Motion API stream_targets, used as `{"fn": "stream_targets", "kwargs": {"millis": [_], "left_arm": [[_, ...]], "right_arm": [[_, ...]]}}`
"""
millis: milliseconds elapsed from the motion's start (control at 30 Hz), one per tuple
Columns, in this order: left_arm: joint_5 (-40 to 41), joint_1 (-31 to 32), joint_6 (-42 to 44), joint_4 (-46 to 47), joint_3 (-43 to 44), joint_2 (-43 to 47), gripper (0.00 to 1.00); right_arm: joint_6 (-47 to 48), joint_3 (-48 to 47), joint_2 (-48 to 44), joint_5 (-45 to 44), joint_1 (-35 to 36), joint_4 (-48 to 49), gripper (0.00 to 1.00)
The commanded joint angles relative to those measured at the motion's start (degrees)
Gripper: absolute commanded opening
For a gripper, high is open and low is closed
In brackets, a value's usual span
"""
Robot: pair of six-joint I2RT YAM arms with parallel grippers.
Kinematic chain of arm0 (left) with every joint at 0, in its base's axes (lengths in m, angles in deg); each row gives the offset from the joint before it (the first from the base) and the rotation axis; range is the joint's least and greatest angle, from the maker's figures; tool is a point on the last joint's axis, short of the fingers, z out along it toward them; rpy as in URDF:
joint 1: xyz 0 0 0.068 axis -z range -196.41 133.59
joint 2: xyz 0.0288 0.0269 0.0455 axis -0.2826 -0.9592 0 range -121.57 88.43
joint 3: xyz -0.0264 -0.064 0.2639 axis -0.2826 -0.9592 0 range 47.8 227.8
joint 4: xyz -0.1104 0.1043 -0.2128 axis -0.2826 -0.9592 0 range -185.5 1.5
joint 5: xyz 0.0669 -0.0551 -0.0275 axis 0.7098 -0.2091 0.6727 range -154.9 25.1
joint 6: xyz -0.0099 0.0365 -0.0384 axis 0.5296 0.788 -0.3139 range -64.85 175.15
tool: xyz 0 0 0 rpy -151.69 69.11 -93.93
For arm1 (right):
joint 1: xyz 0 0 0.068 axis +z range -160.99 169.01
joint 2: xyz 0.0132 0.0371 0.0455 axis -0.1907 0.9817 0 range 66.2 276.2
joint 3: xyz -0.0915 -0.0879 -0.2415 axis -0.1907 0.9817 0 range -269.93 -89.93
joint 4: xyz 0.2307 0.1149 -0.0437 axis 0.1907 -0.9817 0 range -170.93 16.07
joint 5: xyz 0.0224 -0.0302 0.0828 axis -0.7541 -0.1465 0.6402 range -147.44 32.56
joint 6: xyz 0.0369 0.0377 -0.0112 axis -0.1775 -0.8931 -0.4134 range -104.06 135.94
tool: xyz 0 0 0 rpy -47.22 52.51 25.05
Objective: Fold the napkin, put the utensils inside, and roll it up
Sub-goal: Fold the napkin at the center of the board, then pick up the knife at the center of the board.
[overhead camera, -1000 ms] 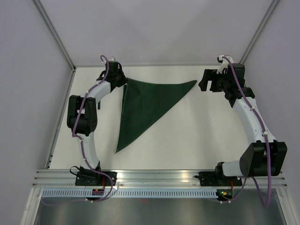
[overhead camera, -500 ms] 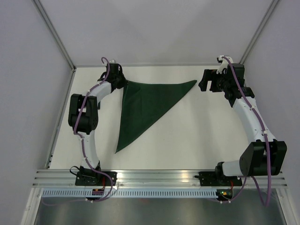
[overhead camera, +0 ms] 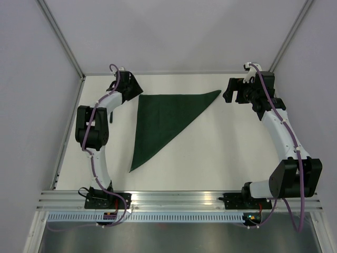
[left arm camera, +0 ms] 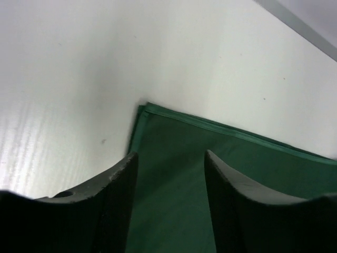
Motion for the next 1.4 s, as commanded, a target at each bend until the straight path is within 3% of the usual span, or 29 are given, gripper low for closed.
{"fn": "stream_targets", "kwargs": {"millis": [0,100,400,867,1367], "left_arm": [[3.7,-1.4,1.1,-1.4,-0.5,3.3,0.62],[5.9,-2.2,2.2,-2.4,-2.4,5.9,0.7],[14.1,-6.6,5.4,-9.7,-6.7,12.5,0.7],[20.3,-10.1,9.4,-18.2,-7.3,8.5,0.7],[15.7,-11.2,11.1,-19.6,-5.7,1.7,0.55]], "right_arm": [[-0.6,-2.2,-0.4,0.3,0.0,-1.3,0.98],[-0.7,-2.4,-0.6,0.7,-0.1,-1.5,0.98],[-1.0,-2.2,-1.0,2.8,-0.1,-1.7,0.98],[-1.2,-2.2,-0.6,4.3,-0.1,-1.8,0.98],[-1.0,-2.2,-0.7,4.5,0.0,-1.9,0.98]]}}
